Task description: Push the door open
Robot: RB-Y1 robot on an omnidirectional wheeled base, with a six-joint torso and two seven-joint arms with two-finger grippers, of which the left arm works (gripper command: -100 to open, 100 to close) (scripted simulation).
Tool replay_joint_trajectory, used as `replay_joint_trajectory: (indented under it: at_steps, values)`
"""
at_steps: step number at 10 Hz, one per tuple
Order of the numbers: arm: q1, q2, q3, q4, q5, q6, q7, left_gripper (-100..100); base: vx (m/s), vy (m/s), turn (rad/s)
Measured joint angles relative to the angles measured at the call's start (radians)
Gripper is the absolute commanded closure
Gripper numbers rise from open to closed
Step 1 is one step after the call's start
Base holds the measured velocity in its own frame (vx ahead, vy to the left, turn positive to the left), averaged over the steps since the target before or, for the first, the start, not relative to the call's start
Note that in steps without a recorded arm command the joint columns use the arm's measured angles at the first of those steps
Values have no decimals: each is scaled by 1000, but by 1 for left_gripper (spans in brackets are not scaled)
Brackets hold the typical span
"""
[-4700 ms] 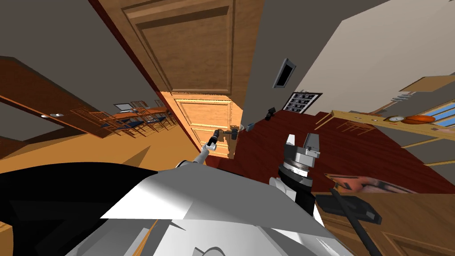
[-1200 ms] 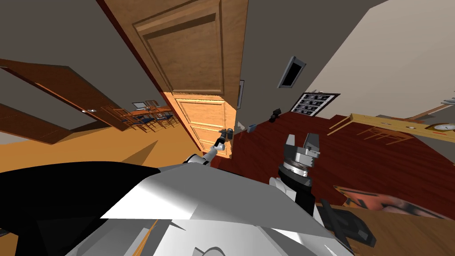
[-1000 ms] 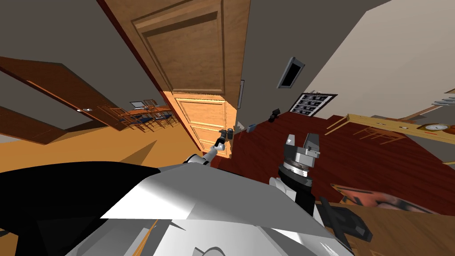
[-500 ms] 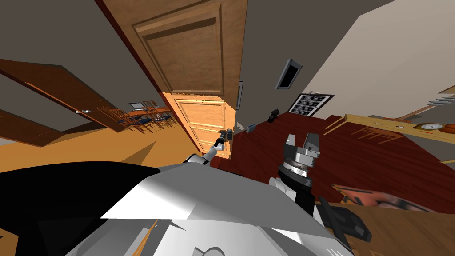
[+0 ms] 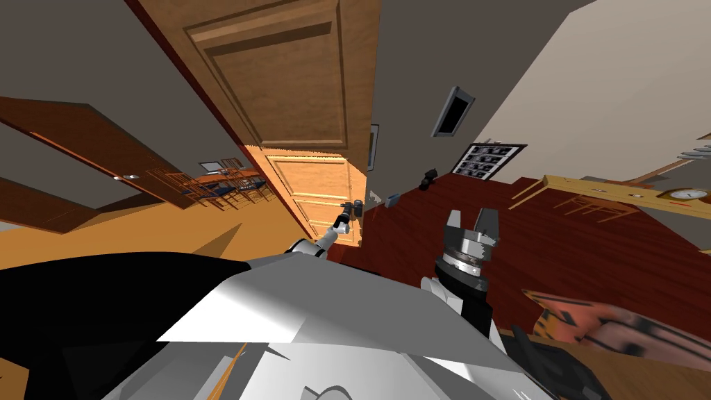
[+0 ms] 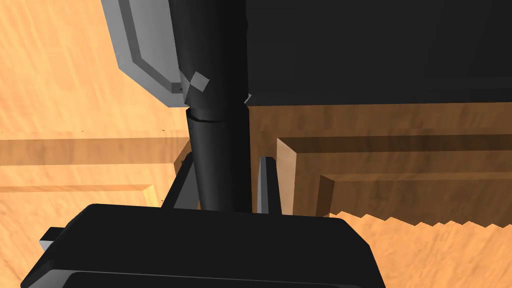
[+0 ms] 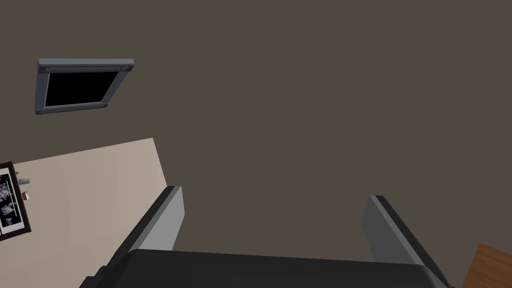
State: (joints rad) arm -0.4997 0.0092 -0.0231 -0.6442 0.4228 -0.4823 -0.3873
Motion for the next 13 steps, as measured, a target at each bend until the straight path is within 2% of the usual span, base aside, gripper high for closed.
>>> replay_joint_trajectory:
  at_steps: [1, 2, 3, 4, 5, 6, 7, 8, 9, 10, 11, 12, 13]
  values:
    - [22, 1, 2, -32, -1, 2, 0, 100, 65, 7, 24]
    - [19, -1, 10, -28, 2, 8, -13, 100, 83, 2, 21]
    - [28, -3, 17, -46, 4, 20, -27, 100, 55, 1, 18]
    - [13, 4, 11, -16, 4, 5, -17, 100, 52, 8, 27]
    - [52, 9, 16, -77, 4, 20, -23, 100, 31, 4, 8]
    - [39, 13, 17, -62, 6, 22, -23, 100, 13, 3, -6]
    - [16, 18, 15, -26, 6, 7, -13, 100, 76, 5, 32]
    - [11, 14, 21, -11, 9, -2, -17, 100, 99, -17, 24]
    - [43, 6, 35, -74, 12, 32, -43, 100, 49, -5, 33]
    - [37, 20, 32, -67, 12, 34, -40, 100, 14, 14, 8]
    - [8, 30, 27, -15, 13, 3, -20, 100, 93, 16, 43]
    - [4, 26, 32, -1, 15, -9, -20, 100, 157, -26, 47]
    - [2, 21, 39, 8, 18, -11, -26, 100, 115, -36, 42]
